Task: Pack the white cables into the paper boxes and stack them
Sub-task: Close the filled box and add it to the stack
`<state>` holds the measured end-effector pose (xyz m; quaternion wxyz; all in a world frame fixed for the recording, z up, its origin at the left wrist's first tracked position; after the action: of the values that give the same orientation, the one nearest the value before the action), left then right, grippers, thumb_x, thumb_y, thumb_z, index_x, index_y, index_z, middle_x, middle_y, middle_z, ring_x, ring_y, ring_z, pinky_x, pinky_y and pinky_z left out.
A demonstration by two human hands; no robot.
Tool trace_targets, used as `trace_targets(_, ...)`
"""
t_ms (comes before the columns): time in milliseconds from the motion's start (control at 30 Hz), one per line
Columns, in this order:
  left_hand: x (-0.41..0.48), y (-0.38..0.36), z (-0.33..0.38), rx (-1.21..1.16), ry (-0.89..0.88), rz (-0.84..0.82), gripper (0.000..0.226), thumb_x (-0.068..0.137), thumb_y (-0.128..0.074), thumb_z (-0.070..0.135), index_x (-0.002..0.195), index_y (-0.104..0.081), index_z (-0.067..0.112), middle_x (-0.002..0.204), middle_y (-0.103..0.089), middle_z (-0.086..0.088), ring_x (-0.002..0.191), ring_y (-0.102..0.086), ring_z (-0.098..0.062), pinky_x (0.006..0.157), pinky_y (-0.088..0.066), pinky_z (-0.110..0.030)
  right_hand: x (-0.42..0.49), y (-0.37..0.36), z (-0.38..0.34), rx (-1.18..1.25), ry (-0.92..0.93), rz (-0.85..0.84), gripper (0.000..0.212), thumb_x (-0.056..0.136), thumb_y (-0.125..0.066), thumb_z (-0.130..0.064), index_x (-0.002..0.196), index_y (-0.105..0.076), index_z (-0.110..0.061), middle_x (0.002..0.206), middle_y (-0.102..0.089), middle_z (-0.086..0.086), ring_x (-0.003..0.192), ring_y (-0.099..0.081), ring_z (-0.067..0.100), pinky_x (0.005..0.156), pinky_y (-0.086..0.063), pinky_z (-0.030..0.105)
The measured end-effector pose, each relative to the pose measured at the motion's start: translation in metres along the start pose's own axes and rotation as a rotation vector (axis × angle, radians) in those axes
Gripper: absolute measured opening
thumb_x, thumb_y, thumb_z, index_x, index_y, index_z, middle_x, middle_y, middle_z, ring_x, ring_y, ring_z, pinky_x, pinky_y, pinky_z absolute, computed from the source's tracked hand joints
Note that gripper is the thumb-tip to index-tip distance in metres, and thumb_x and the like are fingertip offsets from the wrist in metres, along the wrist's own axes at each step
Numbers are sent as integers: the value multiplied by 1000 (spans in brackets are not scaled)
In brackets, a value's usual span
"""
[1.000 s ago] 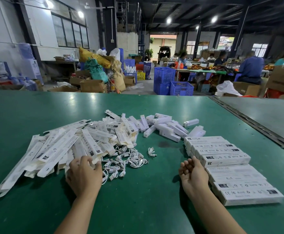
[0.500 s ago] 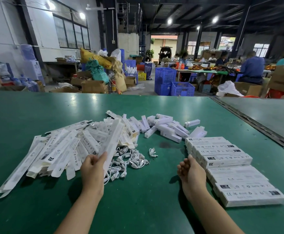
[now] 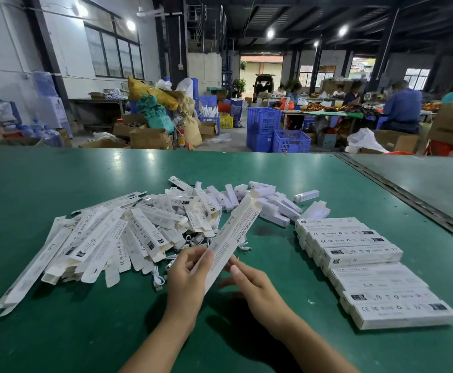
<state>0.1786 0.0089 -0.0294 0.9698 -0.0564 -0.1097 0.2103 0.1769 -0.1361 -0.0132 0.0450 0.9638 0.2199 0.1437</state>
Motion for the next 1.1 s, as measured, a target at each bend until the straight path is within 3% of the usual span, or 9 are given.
trace_targets(167, -7, -10, 3, 110, -90, -33, 7, 87, -73, 11, 88, -70, 17, 86, -76, 4, 80, -71, -9, 71, -54, -18, 1, -2, -7, -33, 75, 1, 38, 105, -38, -17, 141, -47, -16, 140, -56, -2, 133, -49, 14, 110, -39, 34)
trace_targets(233, -8, -13, 3, 157, -108, -42, 7, 87, -74, 13, 84, -71, 19, 83, -75, 7, 79, -71, -8, 71, -52, -14, 1, 0, -8, -26, 85, 14, 36, 105, -38, -17, 139, -50, -17, 138, -57, -2, 129, -52, 9, 101, -44, 23)
trace_targets(367, -9, -10, 1, 109, -102, -31, 10, 84, -77, 13, 90, -70, 17, 85, -74, 6, 80, -70, -11, 69, -52, -14, 2, 7, -3, 7, 43, 64, 37, 105, -34, -20, 134, -56, -16, 131, -62, -4, 119, -57, 5, 93, -45, 18)
trace_targets(467, -7, -10, 1, -82, -34, -53, 37, 81, -79, 16, 114, -62, 17, 96, -75, 1, 92, -71, -12, 77, -54, -20, 3, 13, 4, 0, -11, 93, 35, 104, -42, -17, 136, -55, -17, 136, -59, -6, 116, -58, 6, 83, -46, 15)
trace_targets(567, -1, -8, -1, -304, 66, -47, 58, 75, -72, 31, 128, -53, 19, 102, -77, -2, 96, -72, -14, 80, -56, -26, 2, 13, 8, 23, -47, 91, 28, 100, -52, -16, 122, -66, -25, 117, -69, -15, 102, -61, 0, 82, -45, 14)
trace_targets(667, 9, -3, -9, -526, 230, -63, 54, 78, -66, 35, 129, -55, 23, 112, -74, -10, 100, -72, -21, 88, -53, -41, 0, 13, 12, 48, -100, 78, 21, 96, -59, -15, 106, -71, -30, 99, -72, -16, 86, -61, 1, 79, -46, 14)
trace_targets(767, 14, 0, -16, -690, 379, -112, 49, 80, -62, 35, 126, -58, 19, 116, -73, -10, 100, -73, -21, 84, -51, -42, 0, 9, 19, 31, -173, 22, 18, 93, -66, -20, 110, -70, -21, 94, -70, -4, 83, -62, 10, 79, -48, 23)
trace_targets(933, 15, -2, -14, -755, 381, -147, 44, 82, -60, 35, 120, -59, 12, 114, -74, -9, 101, -73, -21, 69, -62, -35, -1, 6, 22, 49, -225, -5, 22, 90, -70, -17, 111, -68, -15, 93, -71, 0, 79, -67, 12, 72, -52, 24)
trace_targets(1100, 15, -7, -16, -812, 380, -161, 34, 86, -54, 32, 110, -60, 10, 103, -76, -10, 96, -74, -22, 80, -62, -40, -2, 7, 26, 163, -252, 7, 25, 87, -70, -6, 111, -62, -5, 86, -73, 9, 72, -70, 29, 62, -57, 32)
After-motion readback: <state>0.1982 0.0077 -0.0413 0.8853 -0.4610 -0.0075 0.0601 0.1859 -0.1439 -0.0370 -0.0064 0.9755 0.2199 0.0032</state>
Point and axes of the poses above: each hand's wrist, its own x-axis towards the middle knuckle, its own y-axis out of the back of the hand, z = x × y, the point moved 10 cm from there along x, towards the middle knuckle
